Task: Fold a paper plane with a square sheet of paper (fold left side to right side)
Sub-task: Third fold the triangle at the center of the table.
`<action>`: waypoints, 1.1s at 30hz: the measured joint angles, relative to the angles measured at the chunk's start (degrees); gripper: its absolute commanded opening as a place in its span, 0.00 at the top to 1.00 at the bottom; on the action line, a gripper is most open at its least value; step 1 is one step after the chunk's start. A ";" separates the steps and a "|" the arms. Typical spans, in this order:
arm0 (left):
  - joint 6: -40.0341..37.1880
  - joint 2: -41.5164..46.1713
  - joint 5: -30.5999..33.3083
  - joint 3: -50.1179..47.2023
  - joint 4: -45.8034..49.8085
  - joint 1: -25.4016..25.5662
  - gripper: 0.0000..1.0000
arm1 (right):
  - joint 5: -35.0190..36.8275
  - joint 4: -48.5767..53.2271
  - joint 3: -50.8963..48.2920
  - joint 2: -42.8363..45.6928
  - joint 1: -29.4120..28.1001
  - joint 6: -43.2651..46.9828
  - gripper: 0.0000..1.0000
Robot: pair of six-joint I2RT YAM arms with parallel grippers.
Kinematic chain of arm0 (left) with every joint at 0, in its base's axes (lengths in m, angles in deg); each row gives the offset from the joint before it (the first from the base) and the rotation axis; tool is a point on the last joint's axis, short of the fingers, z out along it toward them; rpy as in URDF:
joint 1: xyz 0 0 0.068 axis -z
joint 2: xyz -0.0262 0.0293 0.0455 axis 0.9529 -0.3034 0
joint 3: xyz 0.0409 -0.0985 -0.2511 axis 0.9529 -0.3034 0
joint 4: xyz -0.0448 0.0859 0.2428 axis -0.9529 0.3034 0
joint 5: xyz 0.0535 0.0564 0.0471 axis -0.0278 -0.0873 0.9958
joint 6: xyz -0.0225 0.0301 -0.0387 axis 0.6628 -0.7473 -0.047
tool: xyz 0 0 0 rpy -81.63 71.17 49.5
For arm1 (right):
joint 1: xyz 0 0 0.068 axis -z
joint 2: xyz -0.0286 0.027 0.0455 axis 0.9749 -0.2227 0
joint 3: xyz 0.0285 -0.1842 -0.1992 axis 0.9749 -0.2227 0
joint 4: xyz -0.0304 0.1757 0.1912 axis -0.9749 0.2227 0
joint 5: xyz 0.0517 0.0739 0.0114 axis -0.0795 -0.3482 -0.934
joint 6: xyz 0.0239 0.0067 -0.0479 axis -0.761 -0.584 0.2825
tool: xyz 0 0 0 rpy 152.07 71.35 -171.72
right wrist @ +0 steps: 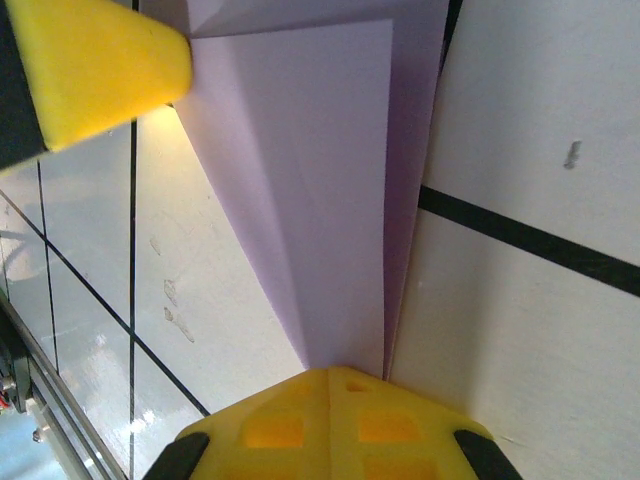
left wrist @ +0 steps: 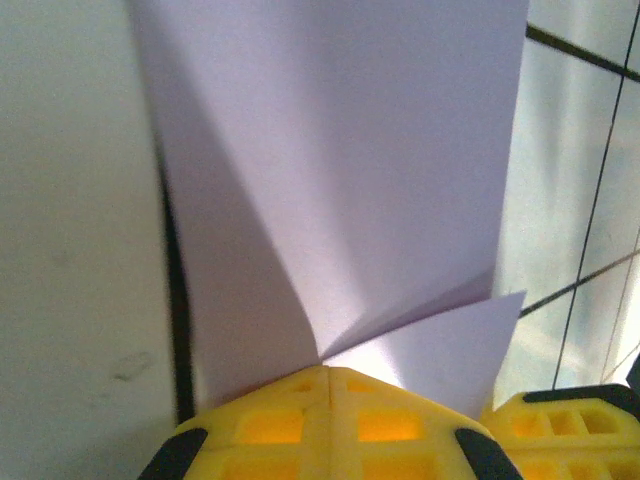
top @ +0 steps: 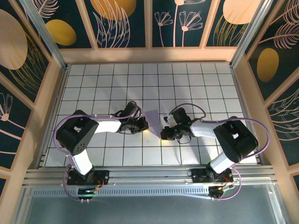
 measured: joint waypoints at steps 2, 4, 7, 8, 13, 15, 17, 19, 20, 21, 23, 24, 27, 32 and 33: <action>-0.42 0.31 0.57 -0.04 0.52 -1.07 1.00 | 0.02 0.00 0.02 0.00 0.00 0.00 1.00; -0.94 0.68 1.42 -0.04 1.20 -1.86 1.00 | 0.02 0.00 0.02 0.00 0.00 0.00 1.00; -1.73 1.29 2.99 -0.04 2.27 -2.82 1.00 | 0.02 0.02 0.04 0.00 0.00 0.00 1.00; -1.88 1.49 3.50 -0.04 2.62 -3.02 1.00 | 0.02 0.02 0.04 0.00 0.00 0.00 1.00; -1.75 5.92 5.35 -3.37 2.67 -4.07 1.00 | 0.00 0.02 0.04 0.00 0.00 0.00 1.00; -1.66 8.94 5.38 -4.52 2.84 -3.87 1.00 | 0.00 0.02 0.04 0.00 0.00 0.00 1.00; -1.68 10.73 5.35 -4.39 2.60 -2.80 1.00 | 0.02 0.02 0.07 0.00 0.00 -0.02 1.00; -1.68 11.32 5.07 -3.76 2.23 -0.92 1.00 | 0.00 0.02 0.13 -0.11 -0.07 -0.02 1.00; -1.68 11.06 4.90 -3.23 2.12 0.33 1.00 | 0.00 0.07 0.24 -0.17 -0.11 -0.02 1.00; -1.68 10.56 4.68 -2.64 2.05 1.53 1.00 | 0.00 0.24 0.37 -0.22 -0.15 -0.02 1.00; -1.66 8.55 3.98 -0.90 1.44 3.91 1.00 | 0.02 0.39 0.39 -0.22 -0.15 -0.02 1.00; -1.62 7.41 3.74 -0.17 0.90 4.83 1.00 | 0.00 0.42 0.42 -0.22 -0.15 -0.02 1.00; -1.20 4.24 3.34 0.96 -0.37 6.29 1.00 | 0.00 0.44 0.42 -0.22 -0.17 -0.02 1.00; -1.01 0.17 3.58 1.51 -0.48 6.27 1.00 | 0.02 0.46 0.44 -0.22 -0.22 -0.02 1.00; -0.98 -0.37 3.61 1.53 -0.50 6.27 1.00 | 0.02 0.46 0.48 -0.22 -0.22 -0.02 1.00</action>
